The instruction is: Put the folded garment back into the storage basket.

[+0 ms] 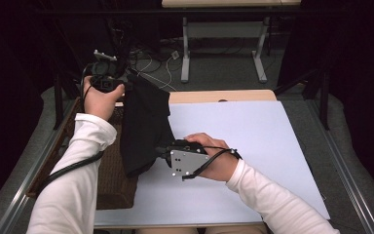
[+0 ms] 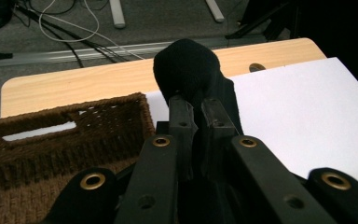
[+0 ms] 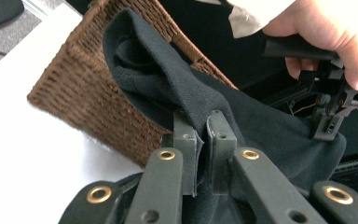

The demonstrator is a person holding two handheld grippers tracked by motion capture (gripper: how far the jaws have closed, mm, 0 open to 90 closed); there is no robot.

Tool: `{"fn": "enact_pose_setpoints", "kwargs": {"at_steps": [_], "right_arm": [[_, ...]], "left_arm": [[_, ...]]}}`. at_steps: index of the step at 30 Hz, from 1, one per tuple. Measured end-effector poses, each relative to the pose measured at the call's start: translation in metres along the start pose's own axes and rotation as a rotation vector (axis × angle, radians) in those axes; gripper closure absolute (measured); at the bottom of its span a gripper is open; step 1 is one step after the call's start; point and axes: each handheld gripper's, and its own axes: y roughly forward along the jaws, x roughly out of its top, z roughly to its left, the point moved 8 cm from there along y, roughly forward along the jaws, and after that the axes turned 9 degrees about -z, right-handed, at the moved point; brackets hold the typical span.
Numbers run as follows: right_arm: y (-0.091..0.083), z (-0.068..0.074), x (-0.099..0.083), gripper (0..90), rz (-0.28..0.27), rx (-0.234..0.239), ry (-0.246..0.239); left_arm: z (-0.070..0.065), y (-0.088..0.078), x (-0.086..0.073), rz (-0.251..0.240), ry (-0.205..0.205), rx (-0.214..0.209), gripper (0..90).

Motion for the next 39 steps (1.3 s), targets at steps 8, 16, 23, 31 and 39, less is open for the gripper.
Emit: {"fn": "enact_pose_setpoints", "kwargs": {"at_steps": [8,16,23,31,39], "right_arm": [[0.015,0.0,0.009,85.4,-0.025,0.016,0.001],[0.025,-0.001,0.012,85.5,-0.03,0.019,0.003],[0.035,-0.001,0.019,85.5,-0.046,0.021,-0.002],[0.052,0.002,0.025,85.5,-0.057,0.037,-0.004],[0.071,0.004,0.034,85.6,-0.092,0.05,0.008]], "left_arm": [[0.012,-0.003,-0.001,0.007,-0.012,0.011,84.5],[0.022,-0.005,0.0,0.011,-0.003,0.027,84.5],[0.032,-0.007,-0.003,0.019,-0.005,0.03,84.5],[0.045,-0.013,-0.005,0.02,-0.014,0.041,84.5],[0.06,-0.022,-0.006,0.011,-0.04,0.049,84.5]]}}
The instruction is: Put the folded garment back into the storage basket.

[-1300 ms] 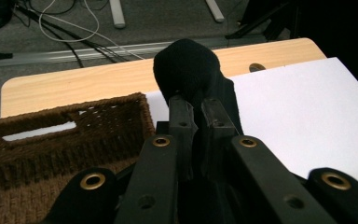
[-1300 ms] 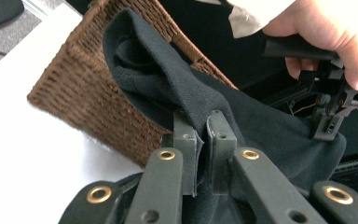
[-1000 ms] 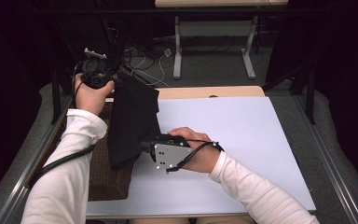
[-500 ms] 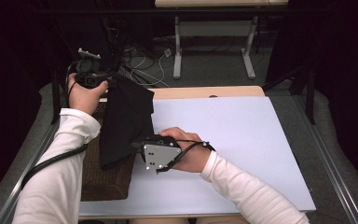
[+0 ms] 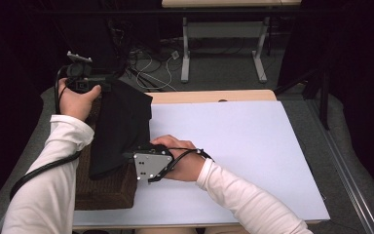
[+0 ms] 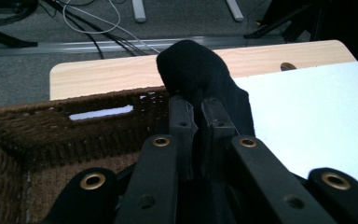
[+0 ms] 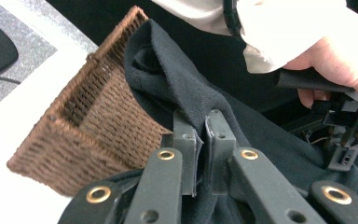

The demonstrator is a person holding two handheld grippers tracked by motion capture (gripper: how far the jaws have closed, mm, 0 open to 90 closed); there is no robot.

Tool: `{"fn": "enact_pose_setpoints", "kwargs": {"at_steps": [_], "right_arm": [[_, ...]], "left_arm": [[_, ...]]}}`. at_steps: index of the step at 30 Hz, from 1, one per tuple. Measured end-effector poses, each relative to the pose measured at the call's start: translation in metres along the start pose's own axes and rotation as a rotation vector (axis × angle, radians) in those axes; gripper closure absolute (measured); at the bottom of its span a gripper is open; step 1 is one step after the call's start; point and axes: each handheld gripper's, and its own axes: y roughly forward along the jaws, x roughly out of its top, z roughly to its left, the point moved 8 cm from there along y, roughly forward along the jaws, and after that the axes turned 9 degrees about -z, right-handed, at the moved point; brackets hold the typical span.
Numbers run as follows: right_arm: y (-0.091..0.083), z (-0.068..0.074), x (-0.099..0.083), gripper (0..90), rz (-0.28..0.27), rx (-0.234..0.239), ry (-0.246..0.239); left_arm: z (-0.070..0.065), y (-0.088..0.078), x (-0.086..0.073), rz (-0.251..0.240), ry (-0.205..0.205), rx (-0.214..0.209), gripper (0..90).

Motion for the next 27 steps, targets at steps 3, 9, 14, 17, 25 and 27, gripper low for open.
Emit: {"fn": "enact_pose_setpoints", "kwargs": {"at_steps": [3,9,14,17,25,27], "right_arm": [[0.008,0.002,0.003,85.6,-0.008,0.012,0.005],[0.023,0.008,0.007,85.6,-0.024,0.037,0.009],[0.032,0.009,0.008,85.6,-0.036,0.046,0.021],[0.037,0.01,0.009,85.6,-0.041,0.053,0.024],[0.051,0.011,0.012,85.6,-0.058,0.066,0.025],[0.054,0.012,0.011,85.6,-0.06,0.066,0.032]], "left_arm": [[0.008,-0.003,-0.002,-0.003,-0.005,0.006,84.5],[0.018,-0.004,-0.007,0.004,-0.019,0.01,84.5],[0.025,-0.008,-0.008,0.003,-0.025,0.018,84.6],[0.028,-0.011,-0.008,-0.004,-0.032,0.021,84.5],[0.043,-0.019,-0.01,-0.002,-0.038,0.04,84.5],[0.046,-0.019,-0.011,0.001,-0.04,0.045,84.5]]}}
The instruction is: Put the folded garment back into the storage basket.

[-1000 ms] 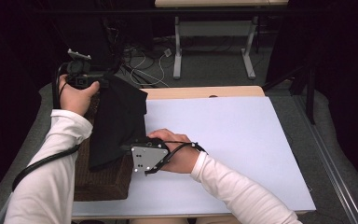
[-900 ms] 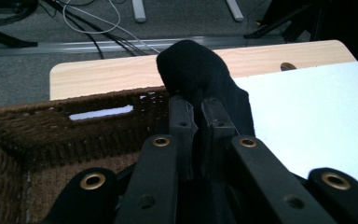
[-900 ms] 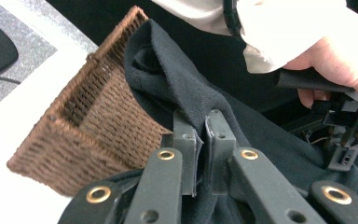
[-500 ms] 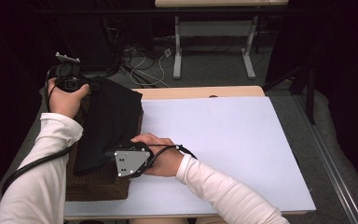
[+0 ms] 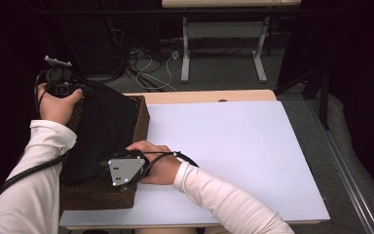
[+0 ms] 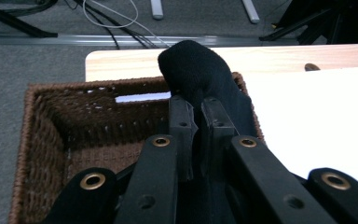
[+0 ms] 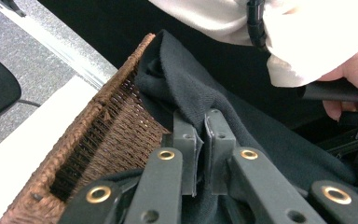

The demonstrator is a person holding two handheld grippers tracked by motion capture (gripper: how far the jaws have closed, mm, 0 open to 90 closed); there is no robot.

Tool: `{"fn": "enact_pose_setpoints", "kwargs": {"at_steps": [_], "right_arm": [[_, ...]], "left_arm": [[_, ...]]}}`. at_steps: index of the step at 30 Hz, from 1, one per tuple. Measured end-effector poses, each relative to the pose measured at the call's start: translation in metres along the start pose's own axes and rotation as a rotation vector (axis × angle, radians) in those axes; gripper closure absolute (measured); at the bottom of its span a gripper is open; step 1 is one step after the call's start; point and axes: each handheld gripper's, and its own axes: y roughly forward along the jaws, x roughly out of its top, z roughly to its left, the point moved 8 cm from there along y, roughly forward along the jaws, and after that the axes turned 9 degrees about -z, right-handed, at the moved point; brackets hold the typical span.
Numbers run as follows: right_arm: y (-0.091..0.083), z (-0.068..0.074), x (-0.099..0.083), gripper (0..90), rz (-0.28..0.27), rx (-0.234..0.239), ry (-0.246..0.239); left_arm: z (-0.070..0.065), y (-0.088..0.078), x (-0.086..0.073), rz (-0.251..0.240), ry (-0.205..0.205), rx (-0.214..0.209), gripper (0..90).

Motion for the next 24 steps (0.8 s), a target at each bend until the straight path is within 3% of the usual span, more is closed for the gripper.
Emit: {"fn": "enact_pose_setpoints", "kwargs": {"at_steps": [10,24], "right_arm": [[0.013,0.007,-0.011,85.6,-0.002,0.021,0.032],[0.027,0.014,-0.024,85.6,0.011,0.051,0.078]], "left_arm": [[0.017,0.01,-0.012,0.03,-0.006,0.016,84.6],[0.024,0.028,-0.023,0.056,-0.023,0.015,84.5]]}}
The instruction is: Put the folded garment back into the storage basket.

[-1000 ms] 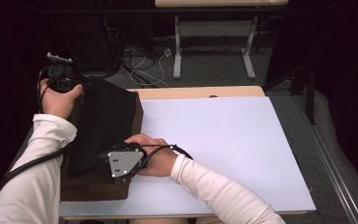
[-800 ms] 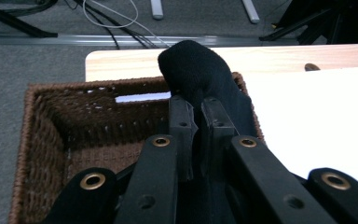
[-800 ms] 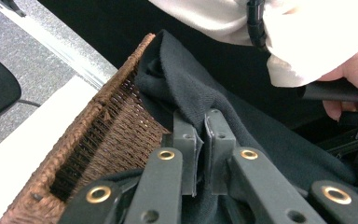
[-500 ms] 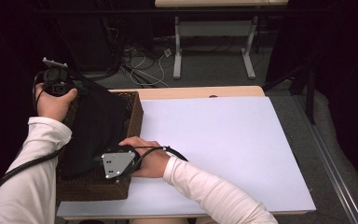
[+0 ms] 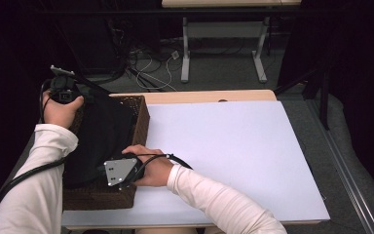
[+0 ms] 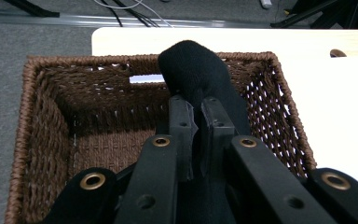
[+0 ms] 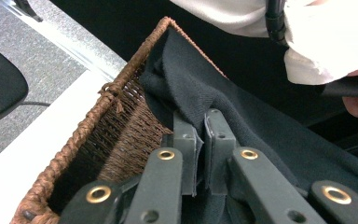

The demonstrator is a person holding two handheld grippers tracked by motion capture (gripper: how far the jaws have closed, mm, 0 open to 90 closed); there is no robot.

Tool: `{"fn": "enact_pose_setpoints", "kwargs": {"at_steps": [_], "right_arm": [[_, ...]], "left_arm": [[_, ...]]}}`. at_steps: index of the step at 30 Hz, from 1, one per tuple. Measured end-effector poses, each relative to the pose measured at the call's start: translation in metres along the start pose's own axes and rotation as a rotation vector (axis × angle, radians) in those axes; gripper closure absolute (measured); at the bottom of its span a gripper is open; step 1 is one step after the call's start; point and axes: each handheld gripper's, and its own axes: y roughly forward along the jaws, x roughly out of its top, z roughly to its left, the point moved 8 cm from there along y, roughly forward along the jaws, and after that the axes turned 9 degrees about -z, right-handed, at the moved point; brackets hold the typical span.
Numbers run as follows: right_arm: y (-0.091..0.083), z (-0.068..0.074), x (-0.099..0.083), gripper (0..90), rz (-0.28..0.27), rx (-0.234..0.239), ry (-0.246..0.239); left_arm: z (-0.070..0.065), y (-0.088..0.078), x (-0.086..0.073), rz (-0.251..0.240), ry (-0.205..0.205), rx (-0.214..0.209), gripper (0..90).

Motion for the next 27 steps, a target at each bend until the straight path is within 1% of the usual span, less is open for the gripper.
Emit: {"fn": "enact_pose_setpoints", "kwargs": {"at_steps": [5,6,7,8,10,12,13,14,16,17,20,21,23,24,25,26,27], "right_arm": [[0.004,0.001,-0.003,85.6,0.003,0.008,0.012],[0.005,0.0,-0.003,85.6,0.0,0.009,0.006],[0.006,0.001,-0.003,85.6,-0.001,0.009,0.013],[0.007,0.001,-0.004,85.6,0.002,0.013,0.011],[0.008,0.002,-0.005,85.6,0.005,0.008,0.026],[0.009,0.002,-0.005,85.6,0.004,0.013,0.02],[0.01,0.003,-0.005,85.6,0.005,0.014,0.027],[0.01,0.003,-0.005,85.6,0.005,0.014,0.029],[0.011,0.004,-0.006,85.6,0.005,0.014,0.042],[0.012,0.004,-0.006,85.6,0.003,0.015,0.039],[0.013,0.004,-0.006,85.6,0.004,0.018,0.037],[0.013,0.005,-0.007,85.6,0.007,0.016,0.047],[0.015,0.004,-0.007,85.6,0.007,0.022,0.04],[0.015,0.005,-0.008,85.6,0.011,0.021,0.046],[0.016,0.005,-0.008,85.6,0.009,0.021,0.051],[0.017,0.005,-0.008,85.6,0.008,0.025,0.049],[0.018,0.005,-0.008,85.6,0.008,0.026,0.047]], "left_arm": [[0.002,0.003,-0.002,0.008,0.0,-0.002,84.5],[0.002,0.004,-0.002,0.007,-0.001,-0.002,84.5],[0.002,0.004,-0.002,0.007,-0.001,-0.002,84.5],[0.003,0.004,-0.002,0.01,0.003,-0.005,84.5],[0.003,0.005,-0.003,0.01,0.005,-0.004,84.5],[0.004,0.005,-0.003,0.01,0.002,-0.004,84.5],[0.004,0.005,-0.004,0.019,0.001,-0.008,84.5],[0.005,0.006,-0.004,0.013,-0.003,-0.003,84.5],[0.006,0.006,-0.004,0.017,0.001,-0.006,84.5],[0.006,0.007,-0.005,0.018,-0.004,-0.004,84.5],[0.007,0.008,-0.005,0.024,0.003,-0.008,84.5],[0.007,0.009,-0.005,0.021,0.002,-0.007,84.5],[0.008,0.01,-0.005,0.022,0.002,-0.008,84.5],[0.008,0.01,-0.006,0.028,0.001,-0.009,84.5],[0.009,0.011,-0.005,0.023,0.004,-0.01,84.5],[0.009,0.011,-0.006,0.032,0.004,-0.014,84.5],[0.01,0.012,-0.006,0.024,0.002,-0.011,84.5]]}}
